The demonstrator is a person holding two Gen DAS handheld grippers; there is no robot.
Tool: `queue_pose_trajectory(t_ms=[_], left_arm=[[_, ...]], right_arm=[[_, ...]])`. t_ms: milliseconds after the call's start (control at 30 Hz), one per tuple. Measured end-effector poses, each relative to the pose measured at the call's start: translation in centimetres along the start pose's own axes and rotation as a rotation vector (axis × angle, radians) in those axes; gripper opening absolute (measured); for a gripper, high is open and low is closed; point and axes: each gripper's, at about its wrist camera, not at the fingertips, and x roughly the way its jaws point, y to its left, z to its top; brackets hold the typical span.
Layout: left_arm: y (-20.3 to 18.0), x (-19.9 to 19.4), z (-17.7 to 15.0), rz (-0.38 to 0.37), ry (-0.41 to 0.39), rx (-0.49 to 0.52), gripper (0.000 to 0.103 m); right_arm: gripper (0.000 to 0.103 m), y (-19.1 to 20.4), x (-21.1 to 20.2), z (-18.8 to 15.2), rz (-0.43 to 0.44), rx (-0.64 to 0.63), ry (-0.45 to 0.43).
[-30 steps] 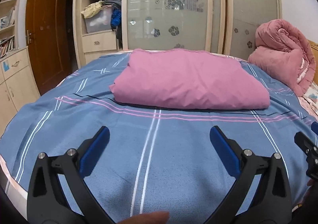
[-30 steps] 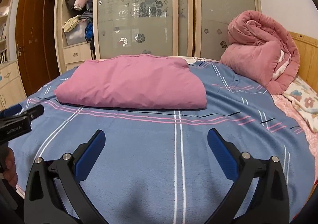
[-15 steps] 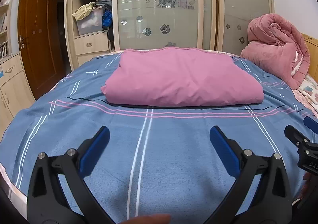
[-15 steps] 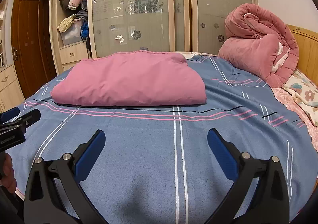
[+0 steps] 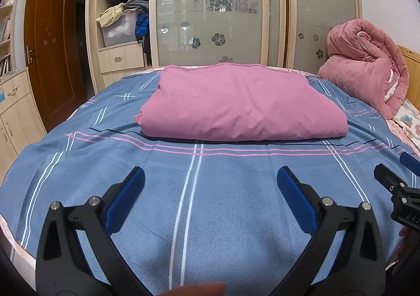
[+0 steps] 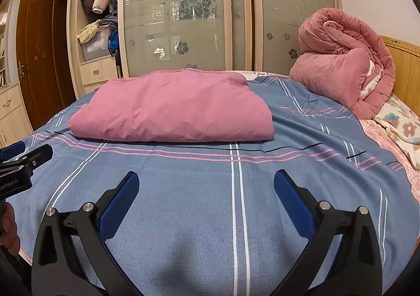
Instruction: Fold large clothes
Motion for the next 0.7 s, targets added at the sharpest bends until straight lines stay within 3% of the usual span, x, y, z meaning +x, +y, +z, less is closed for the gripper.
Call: queue_pose_trajectory(t_ms=[700], left_arm=[[0.1,-0.41,-0.02,0.009,-0.017,0.012,0.101]], right_arm=[[0.102,0.14,-0.19,0.06,-0.001,-0.007,-0.013]])
